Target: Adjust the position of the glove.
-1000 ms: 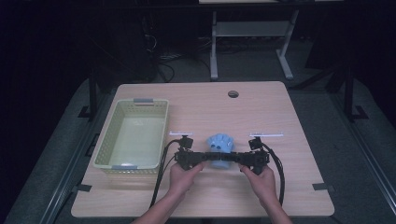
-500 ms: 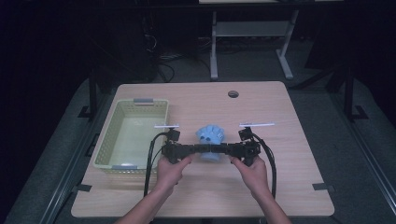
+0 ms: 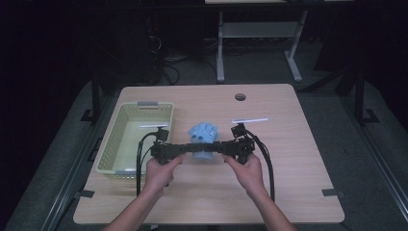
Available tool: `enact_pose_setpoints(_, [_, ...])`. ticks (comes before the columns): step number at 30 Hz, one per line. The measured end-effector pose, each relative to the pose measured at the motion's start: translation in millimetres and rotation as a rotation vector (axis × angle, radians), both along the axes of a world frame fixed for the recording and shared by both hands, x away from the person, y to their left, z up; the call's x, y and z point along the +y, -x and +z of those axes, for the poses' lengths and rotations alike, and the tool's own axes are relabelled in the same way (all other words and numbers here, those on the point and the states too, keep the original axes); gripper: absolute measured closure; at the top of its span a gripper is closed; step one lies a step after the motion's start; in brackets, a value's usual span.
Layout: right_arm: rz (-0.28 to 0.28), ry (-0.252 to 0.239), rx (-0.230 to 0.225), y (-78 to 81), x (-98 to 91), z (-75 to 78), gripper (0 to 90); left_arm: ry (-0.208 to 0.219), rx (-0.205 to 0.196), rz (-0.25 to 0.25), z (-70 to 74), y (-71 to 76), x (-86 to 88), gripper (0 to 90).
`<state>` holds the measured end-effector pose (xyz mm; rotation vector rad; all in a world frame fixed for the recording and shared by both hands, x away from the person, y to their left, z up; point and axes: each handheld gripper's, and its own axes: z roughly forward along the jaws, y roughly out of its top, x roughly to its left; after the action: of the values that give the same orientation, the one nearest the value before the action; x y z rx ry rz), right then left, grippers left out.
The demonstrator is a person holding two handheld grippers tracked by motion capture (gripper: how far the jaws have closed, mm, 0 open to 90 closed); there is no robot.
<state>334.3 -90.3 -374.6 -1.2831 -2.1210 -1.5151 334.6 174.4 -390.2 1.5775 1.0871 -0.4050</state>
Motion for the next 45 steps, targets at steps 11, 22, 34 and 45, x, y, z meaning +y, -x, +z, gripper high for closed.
enact_pose_setpoints(11, [0.026,-0.020,-0.001,-9.1,24.7,8.2,70.5,0.014,-0.008,0.041,7.9,-0.8,26.2,67.1])
enact_pose_setpoints(22, [0.054,-0.034,-0.009,-15.6,52.9,11.8,70.8,0.026,-0.002,0.072,12.2,-0.5,54.9,67.7])
enact_pose_setpoints(34, [0.092,-0.025,-0.021,-22.8,91.2,13.8,70.9,0.054,0.016,0.108,9.9,-0.5,93.0,69.6])
enact_pose_setpoints(45, [0.108,-0.039,0.000,-32.5,119.7,5.9,71.1,0.062,0.035,0.142,4.0,-3.0,120.9,71.0])
